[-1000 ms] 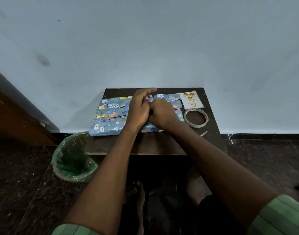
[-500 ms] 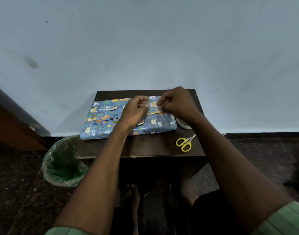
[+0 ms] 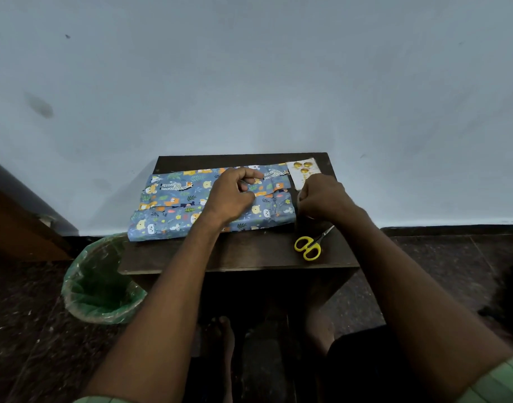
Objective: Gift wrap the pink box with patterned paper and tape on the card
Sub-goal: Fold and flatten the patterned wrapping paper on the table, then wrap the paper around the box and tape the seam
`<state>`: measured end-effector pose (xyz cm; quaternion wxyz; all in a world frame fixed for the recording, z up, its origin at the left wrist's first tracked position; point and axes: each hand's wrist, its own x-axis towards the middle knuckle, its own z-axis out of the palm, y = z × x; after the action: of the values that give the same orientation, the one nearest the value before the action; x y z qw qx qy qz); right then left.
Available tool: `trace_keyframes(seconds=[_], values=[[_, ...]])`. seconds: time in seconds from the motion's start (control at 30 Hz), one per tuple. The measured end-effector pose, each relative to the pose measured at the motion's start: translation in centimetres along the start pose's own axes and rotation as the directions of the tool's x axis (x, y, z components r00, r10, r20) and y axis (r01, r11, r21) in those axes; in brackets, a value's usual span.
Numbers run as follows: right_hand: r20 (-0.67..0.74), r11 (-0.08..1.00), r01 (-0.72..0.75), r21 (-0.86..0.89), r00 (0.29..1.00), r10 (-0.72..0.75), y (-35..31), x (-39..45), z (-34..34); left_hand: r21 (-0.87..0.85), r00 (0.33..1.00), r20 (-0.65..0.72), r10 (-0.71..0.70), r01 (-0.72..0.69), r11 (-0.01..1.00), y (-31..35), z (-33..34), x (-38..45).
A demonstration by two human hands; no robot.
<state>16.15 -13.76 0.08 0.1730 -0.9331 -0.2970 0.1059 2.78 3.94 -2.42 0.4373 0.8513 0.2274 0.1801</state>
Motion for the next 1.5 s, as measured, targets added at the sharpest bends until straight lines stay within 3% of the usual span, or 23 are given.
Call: trace_keyframes(seconds=[0.13, 0.27, 0.37, 0.57, 0.9, 1.03, 1.13, 1.2, 1.27, 1.33, 1.4, 1.5], values=[[-0.085, 0.994, -0.003, 0.109, 0.996, 0.012, -0.2, -0.2, -1.6, -0.047, 0.999, 0.012, 0.033, -0.033, 0.998, 0.0, -0.3, -0.2], [-0.227, 0.917, 0.125, 0.378, 0.973, -0.039, -1.6, -1.8, -2.7, -0.088, 0.999, 0.032, 0.005, -0.002, 0.996, 0.1, -0.5, -0.4], [-0.205, 0.848, 0.229, 0.478, 0.968, -0.146, -3.0, -2.3, -2.2, -0.273, 0.997, 0.045, -0.070, 0.080, 0.959, 1.2, -0.6, -0.6], [-0.260, 0.871, 0.361, 0.333, 0.923, -0.284, -4.4, -1.6, 0.2, -0.422, 0.986, 0.132, -0.100, 0.147, 0.895, 1.8, -1.3, -0.9], [-0.305, 0.897, 0.440, 0.052, 0.862, -0.405, -4.8, -1.4, 2.2, -0.499, 0.990, 0.005, -0.144, 0.127, 0.857, 1.4, -1.0, -0.8], [-0.414, 0.836, 0.547, 0.030, 0.769, -0.488, -4.7, -1.4, 2.9, -0.509, 0.985, -0.031, -0.170, 0.131, 0.851, 1.5, -1.0, -0.8], [-0.598, 0.812, 0.564, 0.151, 0.706, -0.379, -4.7, -1.3, 2.5, -0.517, 0.975, -0.066, -0.214, 0.150, 0.842, 1.6, -0.9, -0.6], [-0.654, 0.838, 0.479, 0.260, 0.726, -0.212, -4.4, -1.2, 1.9, -0.514, 0.970, -0.077, -0.230, 0.159, 0.843, 1.5, -0.8, -0.6], [-0.505, 0.788, 0.356, 0.502, 0.860, -0.067, -3.9, -1.1, 1.7, -0.514, 0.971, -0.069, -0.230, 0.163, 0.842, 1.4, -0.8, -0.5], [-0.257, 0.566, 0.194, 0.801, 0.966, 0.032, -3.8, -1.2, 1.5, -0.522, 0.968, -0.074, -0.239, 0.167, 0.837, 1.3, -0.9, -0.4], [-0.121, 0.358, 0.092, 0.929, 0.991, 0.061, -3.9, -1.6, 1.0, -0.539, 0.960, -0.091, -0.265, 0.176, 0.824, 1.4, -0.9, -0.3], [-0.085, 0.266, 0.067, 0.962, 0.995, 0.058, -4.2, -2.3, 0.5, -0.578, 0.946, -0.099, -0.310, 0.199, 0.791, 1.8, -1.0, -0.4]])
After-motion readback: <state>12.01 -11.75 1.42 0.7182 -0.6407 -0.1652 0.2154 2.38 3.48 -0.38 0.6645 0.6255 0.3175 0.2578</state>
